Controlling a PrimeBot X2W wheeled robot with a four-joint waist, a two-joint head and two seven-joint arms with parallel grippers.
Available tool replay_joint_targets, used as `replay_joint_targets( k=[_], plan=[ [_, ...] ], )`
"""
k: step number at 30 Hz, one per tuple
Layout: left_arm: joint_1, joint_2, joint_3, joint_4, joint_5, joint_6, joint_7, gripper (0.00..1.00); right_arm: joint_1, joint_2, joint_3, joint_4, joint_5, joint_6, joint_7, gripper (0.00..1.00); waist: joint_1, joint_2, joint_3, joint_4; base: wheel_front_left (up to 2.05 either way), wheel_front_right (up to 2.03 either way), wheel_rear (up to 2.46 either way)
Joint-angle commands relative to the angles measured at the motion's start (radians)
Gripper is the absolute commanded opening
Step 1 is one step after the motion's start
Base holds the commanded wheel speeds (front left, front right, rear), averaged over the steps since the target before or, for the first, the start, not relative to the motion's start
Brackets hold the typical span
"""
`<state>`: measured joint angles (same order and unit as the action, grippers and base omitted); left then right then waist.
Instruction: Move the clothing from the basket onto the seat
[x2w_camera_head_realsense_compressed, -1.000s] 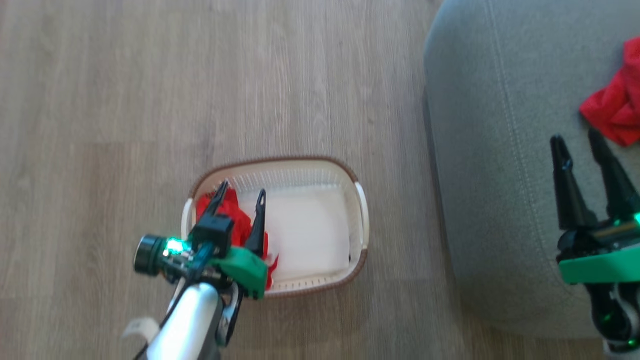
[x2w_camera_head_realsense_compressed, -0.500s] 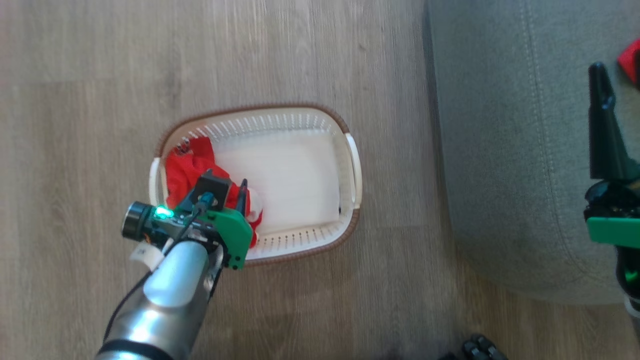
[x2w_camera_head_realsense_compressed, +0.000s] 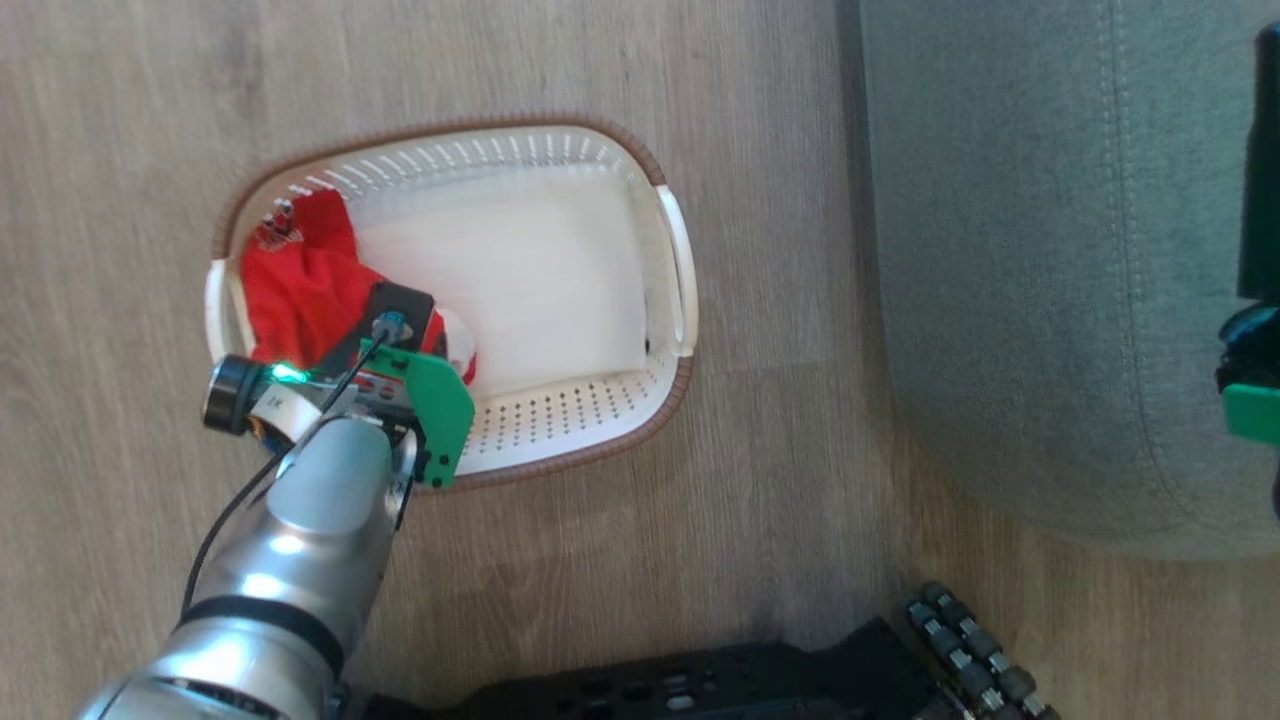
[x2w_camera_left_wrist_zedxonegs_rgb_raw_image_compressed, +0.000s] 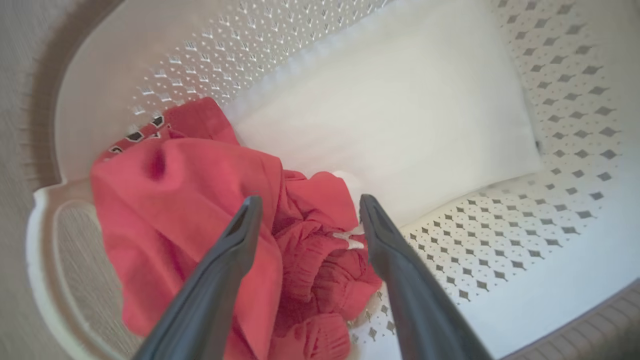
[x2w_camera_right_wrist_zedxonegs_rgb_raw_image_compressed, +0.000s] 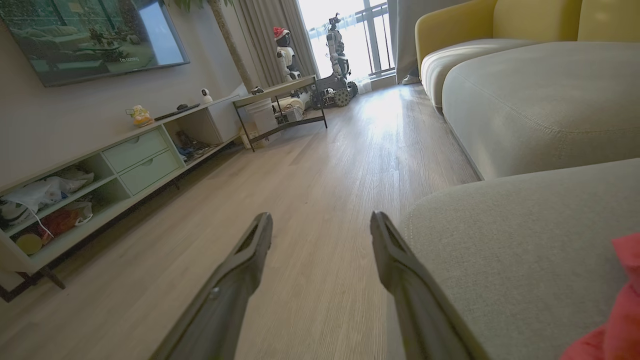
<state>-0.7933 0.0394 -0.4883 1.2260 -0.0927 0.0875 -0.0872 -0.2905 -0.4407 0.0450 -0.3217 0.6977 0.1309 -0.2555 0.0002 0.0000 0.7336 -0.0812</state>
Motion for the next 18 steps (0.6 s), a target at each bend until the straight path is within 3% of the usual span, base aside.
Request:
replay_joint_targets(
  k=[1,5,18],
  plan=[
    [-0.005,0.013,0.014,0.001,-0.004,0.023,0.004,1.0,0.013,-0.021,0.009,-0.038,0.006,0.0,-0.006,1.0,-0.0002,0.0,0.031,-0.017,0.0,0.0,0.0],
    [-0.033,0.013,0.013,0.026,-0.009,0.05,0.041,1.0,0.003,-0.017,0.009,-0.05,0.008,0.0,-0.006,1.0,-0.0002,0.0,0.063,-0.03,0.0,0.0,0.0],
    [-0.095,0.053,-0.133,0.06,0.104,0.021,0.254,1.0,-0.048,-0.015,0.026,-0.085,0.011,0.0,-0.006,1.0,-0.0002,0.0,0.147,-0.075,0.0,0.0,0.0]
  ],
)
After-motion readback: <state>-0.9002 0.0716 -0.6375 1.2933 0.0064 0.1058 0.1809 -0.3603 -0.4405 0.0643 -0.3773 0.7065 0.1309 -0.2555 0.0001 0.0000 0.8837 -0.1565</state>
